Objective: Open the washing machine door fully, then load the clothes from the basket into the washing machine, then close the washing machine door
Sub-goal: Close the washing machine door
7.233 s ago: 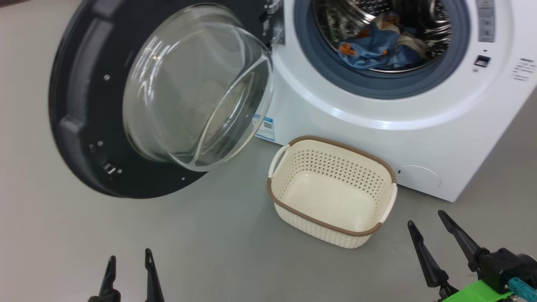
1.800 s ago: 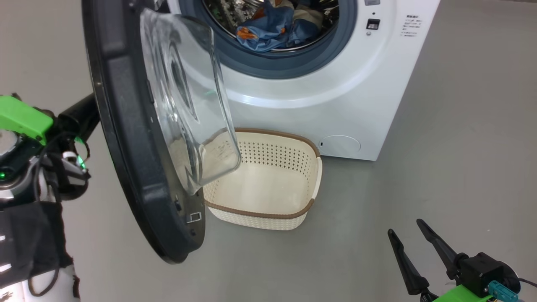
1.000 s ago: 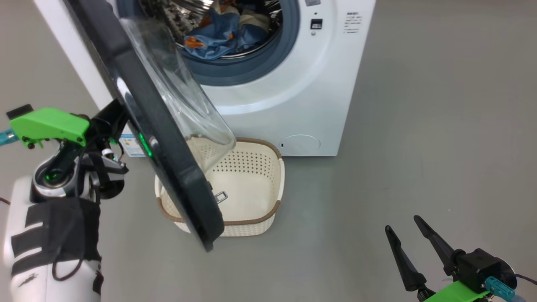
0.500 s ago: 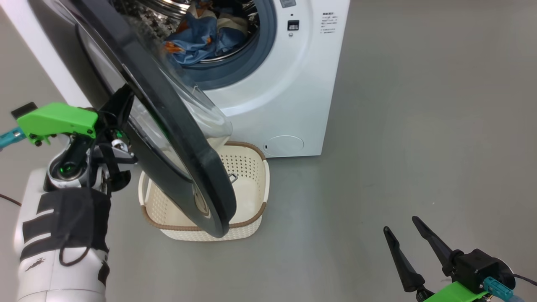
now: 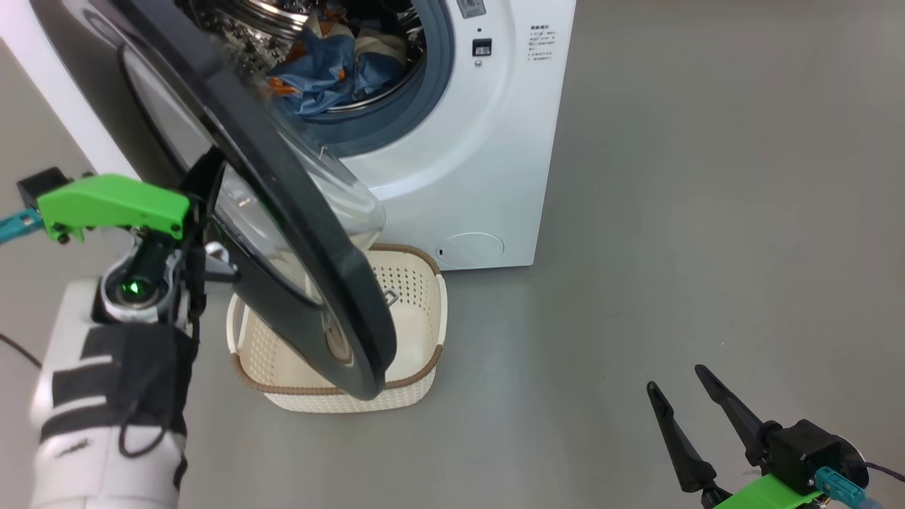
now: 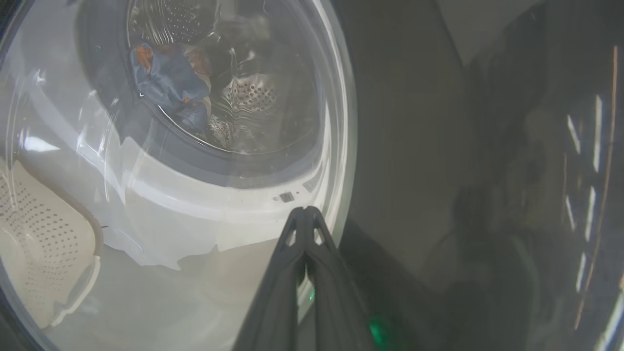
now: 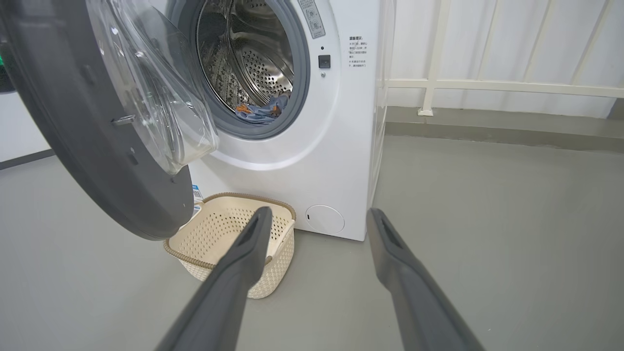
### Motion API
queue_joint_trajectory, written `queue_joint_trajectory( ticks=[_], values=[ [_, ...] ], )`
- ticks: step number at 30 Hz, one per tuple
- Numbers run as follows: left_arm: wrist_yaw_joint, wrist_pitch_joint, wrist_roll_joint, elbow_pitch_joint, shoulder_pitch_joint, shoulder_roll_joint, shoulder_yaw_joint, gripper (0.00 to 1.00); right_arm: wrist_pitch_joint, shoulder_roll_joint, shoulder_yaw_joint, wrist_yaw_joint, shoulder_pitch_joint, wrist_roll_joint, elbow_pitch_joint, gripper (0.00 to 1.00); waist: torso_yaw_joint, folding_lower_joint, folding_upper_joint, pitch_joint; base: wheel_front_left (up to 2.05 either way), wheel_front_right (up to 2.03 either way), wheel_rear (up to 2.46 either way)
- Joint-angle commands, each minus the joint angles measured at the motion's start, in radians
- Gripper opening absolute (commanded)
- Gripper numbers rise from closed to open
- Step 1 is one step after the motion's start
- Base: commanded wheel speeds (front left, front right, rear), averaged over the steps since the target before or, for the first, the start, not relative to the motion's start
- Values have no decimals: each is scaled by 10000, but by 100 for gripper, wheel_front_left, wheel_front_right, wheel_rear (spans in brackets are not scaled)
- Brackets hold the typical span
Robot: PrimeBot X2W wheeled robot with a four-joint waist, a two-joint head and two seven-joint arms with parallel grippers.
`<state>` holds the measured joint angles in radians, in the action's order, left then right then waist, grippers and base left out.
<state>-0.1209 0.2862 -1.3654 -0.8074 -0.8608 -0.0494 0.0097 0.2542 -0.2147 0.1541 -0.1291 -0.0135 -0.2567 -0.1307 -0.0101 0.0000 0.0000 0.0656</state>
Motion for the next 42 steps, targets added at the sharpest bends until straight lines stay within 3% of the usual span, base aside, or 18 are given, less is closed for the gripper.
queue_joint_trajectory(
  ticks=[1,9,16,17,18,19,27,32,36,42],
  values=[
    [-95,-85,135,413,20,-376,73,0,76,-62,186,-16,257,-20,193,100,17,0,0,-42,0,0,0],
    [-96,-1765,1793,1465,1504,-997,-1041,0,76,91,28,-16,2,29,230,100,182,0,0,-222,0,0,0],
    [-97,-3184,3287,2189,2909,-1383,-1939,51,76,88,-220,-16,-205,77,294,100,341,0,0,-321,0,0,0],
    [-97,-3410,3415,2295,3106,-1383,-1985,76,76,85,-257,-16,-228,87,304,100,354,0,0,-337,0,0,0],
    [-75,-3658,3665,2378,3308,-1439,-2088,94,76,85,-295,-16,-250,97,315,100,363,0,0,-357,0,0,0],
    [-5,-3933,4039,2446,3514,-1528,-2264,100,76,83,-328,-16,-272,104,323,100,367,0,0,-369,0,0,0],
    [1154,-5385,6414,2467,4766,-1429,-3169,100,76,71,-587,-16,-369,148,325,100,417,0,0,-284,0,0,0],
    [1873,-5474,8314,3121,5384,-1280,-2859,100,76,65,-741,-16,-376,150,333,100,453,0,0,-174,0,0,0],
    [1864,-5476,9449,3754,6061,-1037,-2479,100,76,67,-810,-16,-428,150,322,100,463,0,0,-193,0,0,0],
    [1649,-5478,10313,4202,6867,-652,-1891,100,76,58,-792,-16,-469,140,272,100,406,0,0,-283,0,0,0]
  ],
)
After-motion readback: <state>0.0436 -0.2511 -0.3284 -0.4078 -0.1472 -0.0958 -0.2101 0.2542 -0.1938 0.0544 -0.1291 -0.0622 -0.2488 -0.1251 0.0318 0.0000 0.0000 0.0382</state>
